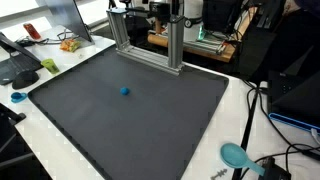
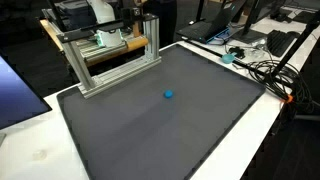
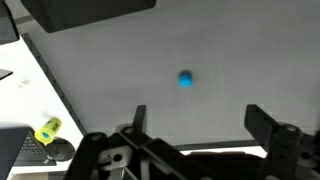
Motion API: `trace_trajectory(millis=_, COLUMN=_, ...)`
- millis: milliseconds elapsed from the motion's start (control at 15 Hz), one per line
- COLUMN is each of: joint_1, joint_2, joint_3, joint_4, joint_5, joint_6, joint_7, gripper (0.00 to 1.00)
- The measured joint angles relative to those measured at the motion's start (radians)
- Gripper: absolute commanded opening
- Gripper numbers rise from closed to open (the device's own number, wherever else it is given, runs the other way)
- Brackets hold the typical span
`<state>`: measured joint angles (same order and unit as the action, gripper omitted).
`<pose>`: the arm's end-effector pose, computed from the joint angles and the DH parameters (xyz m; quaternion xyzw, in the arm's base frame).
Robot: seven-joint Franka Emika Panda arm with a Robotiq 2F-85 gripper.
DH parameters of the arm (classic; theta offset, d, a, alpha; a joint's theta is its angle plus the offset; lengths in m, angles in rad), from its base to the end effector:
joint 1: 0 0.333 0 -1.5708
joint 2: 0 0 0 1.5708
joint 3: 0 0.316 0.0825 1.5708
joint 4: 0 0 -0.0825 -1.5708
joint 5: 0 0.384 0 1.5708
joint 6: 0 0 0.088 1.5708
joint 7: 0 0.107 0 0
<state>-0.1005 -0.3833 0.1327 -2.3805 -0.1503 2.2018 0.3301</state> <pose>0.4504 0.0126 0.4854 0.9847 -0.1116 0.1135 0.0705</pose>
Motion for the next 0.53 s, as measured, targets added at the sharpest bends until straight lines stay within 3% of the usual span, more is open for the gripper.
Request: trace_trajectory(millis=533, joint_1=0.012, joint_2=-0.011, joint_3=-0.018, joint_4=-0.01, joint_5=-0.001, joint_6=-0.067, joint_7=-0.064, gripper=1.0)
